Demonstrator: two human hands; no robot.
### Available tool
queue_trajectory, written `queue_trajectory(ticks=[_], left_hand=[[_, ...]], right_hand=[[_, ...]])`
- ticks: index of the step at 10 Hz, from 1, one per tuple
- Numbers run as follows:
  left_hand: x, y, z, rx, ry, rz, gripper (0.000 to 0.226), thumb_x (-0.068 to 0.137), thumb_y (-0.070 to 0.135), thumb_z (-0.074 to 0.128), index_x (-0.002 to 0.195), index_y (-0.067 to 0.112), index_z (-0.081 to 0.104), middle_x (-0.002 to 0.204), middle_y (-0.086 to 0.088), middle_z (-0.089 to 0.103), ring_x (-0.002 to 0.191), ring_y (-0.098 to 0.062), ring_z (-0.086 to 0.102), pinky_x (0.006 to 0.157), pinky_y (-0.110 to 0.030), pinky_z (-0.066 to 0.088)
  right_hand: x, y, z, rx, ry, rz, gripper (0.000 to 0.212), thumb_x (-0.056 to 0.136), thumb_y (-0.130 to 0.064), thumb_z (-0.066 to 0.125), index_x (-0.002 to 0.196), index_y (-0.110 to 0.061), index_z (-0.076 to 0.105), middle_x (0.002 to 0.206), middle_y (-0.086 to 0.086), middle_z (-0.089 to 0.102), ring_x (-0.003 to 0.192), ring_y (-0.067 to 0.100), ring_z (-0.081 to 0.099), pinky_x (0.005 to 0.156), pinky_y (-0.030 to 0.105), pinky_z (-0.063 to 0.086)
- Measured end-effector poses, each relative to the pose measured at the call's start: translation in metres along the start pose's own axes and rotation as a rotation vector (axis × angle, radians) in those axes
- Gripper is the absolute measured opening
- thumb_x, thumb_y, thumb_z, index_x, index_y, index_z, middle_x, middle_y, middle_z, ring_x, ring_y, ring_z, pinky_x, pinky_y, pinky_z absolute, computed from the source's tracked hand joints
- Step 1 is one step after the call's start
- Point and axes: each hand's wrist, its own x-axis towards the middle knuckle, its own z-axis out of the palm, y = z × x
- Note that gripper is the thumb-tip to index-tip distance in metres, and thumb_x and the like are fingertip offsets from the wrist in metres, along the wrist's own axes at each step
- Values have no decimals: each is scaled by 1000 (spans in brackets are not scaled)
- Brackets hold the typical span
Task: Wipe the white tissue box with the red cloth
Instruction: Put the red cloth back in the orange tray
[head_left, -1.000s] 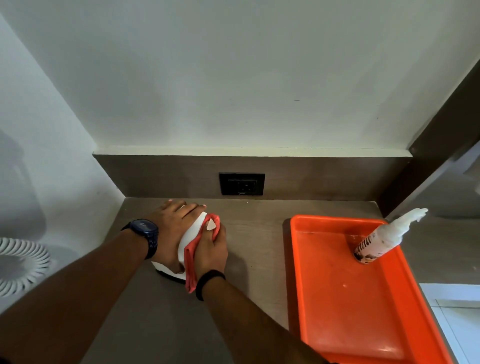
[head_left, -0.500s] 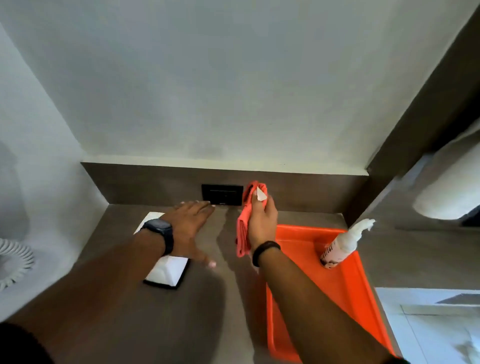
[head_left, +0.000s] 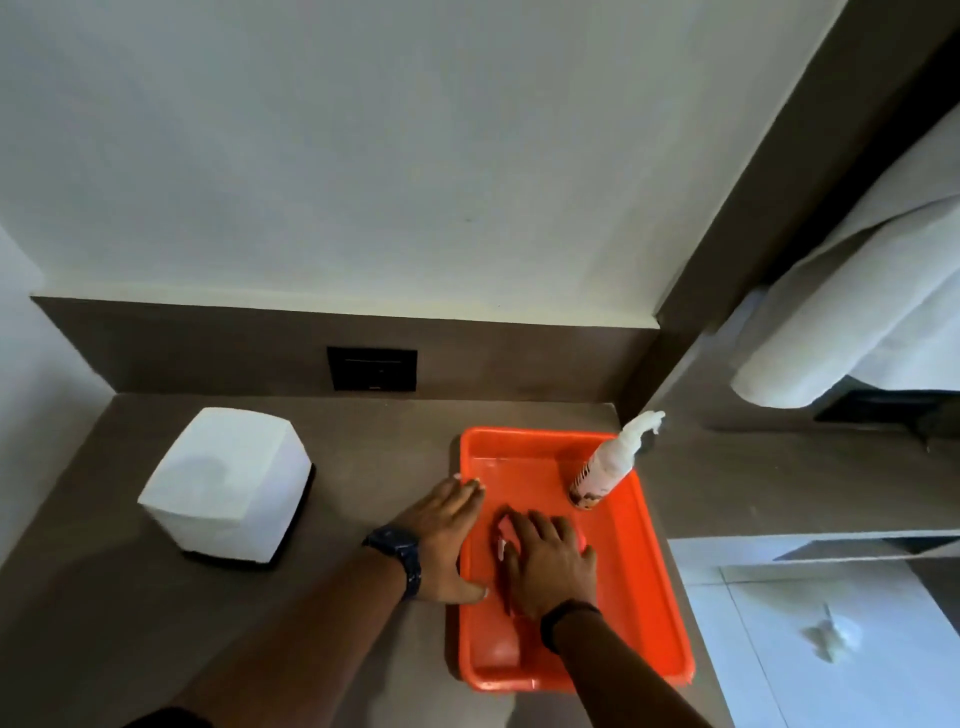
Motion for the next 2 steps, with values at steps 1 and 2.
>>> queue_trajectory(ticks=[1,2], left_hand=[[-2,0,11,-10,37,0,118,72,66,61,145,18,-17,156,-3,-22,141,-21,-20,118,-40,2],[-5,1,8,-10,45,-2,118,69,69,58,145,19,-18,156,-2,-22,141,-20,-18,118,-42,2]], right_hand=[[-3,6,15,-9,-24,-19,64,95,-60,24,154,-38,15,169,-4,14,157,25,2,120,62,-2],[-3,2,15,-5,69,-34,69,93,-63,20,156,-34,14,169,-1,13,157,24,0,120,56,-12]])
